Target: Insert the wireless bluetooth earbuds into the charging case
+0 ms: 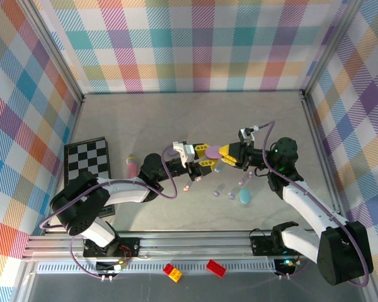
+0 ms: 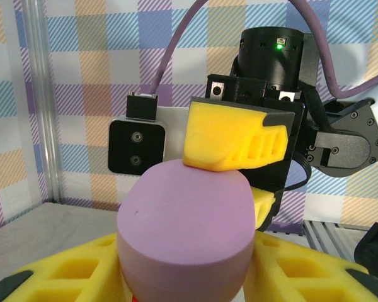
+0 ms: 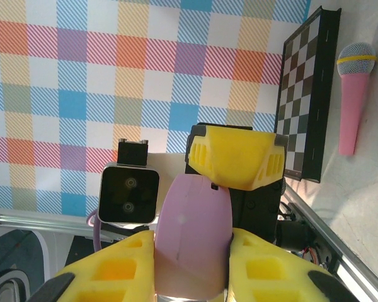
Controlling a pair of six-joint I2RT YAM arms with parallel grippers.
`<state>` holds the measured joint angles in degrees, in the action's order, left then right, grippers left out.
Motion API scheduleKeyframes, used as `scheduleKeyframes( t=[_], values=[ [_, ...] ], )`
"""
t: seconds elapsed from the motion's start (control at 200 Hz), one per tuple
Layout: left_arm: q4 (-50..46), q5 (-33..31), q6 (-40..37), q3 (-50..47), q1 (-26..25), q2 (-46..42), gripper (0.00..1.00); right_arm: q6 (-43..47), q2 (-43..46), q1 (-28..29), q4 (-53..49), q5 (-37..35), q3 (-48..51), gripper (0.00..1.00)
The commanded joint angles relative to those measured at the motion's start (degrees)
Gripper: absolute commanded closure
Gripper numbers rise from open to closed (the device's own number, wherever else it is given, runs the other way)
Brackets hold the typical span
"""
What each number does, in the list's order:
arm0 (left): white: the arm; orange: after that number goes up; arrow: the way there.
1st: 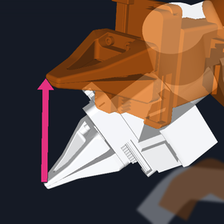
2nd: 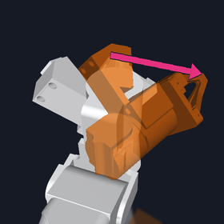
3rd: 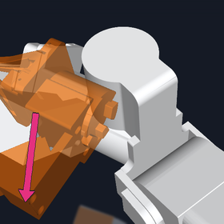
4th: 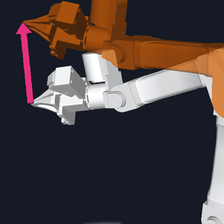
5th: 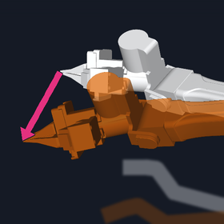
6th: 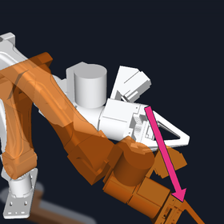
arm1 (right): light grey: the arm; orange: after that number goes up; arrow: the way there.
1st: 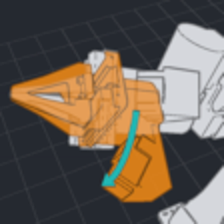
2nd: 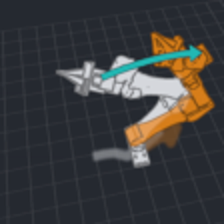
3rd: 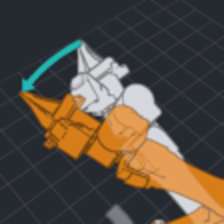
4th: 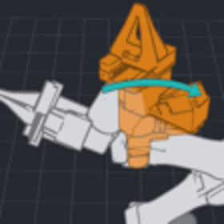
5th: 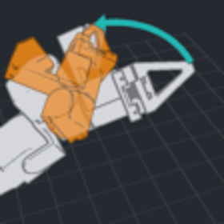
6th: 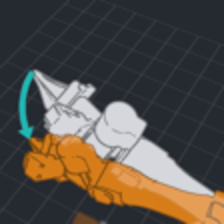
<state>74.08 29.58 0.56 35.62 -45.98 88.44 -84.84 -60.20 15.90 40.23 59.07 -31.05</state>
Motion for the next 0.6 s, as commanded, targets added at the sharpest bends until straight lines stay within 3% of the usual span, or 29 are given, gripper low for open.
scheduleKeyframes(
  t=[0.0, 0.18, 0.245, 0.315, 0.405, 0.595],
  values=[
    [3.14, 1.97, 0.66, 1.74, 0.18, 0.39, 0.59, 1.28, 0.88, -0.31, -0.06, 0.03, -0.06, 0.83],
    [2.92, 1.88, 1.07, 1.56, 0.25, 0.21, 0.62, 2.95, 1.31, -0.26, -3.01, -0.28, -0.67, 0.71],
    [2.68, 2.26, 1.25, 1.58, 0.27, 0.39, 0.63, 6.82, 2.11, -0.26, -9.34, -0.46, -1.92, 0.56],
    [2.4, 3.26, 1.38, 1.41, 0.63, 0.5, 0.63, 15.15, 3.98, -0.34, -21.03, -1.99, -5.11, 0.35],
    [1.67, 4.32, 1.99, 0.81, 1.3, -0.13, 0.63, 27.53, 5.33, -0.56, -36.77, -4.41, -10.26, 0.17],
    [-4.72, 4.71, -1.51, -1.54, 2.53, -3.89, 0.63, 54.39, 2.64, -1.22, -62.46, -9.71, -22.03, 0.09]
  ],
)
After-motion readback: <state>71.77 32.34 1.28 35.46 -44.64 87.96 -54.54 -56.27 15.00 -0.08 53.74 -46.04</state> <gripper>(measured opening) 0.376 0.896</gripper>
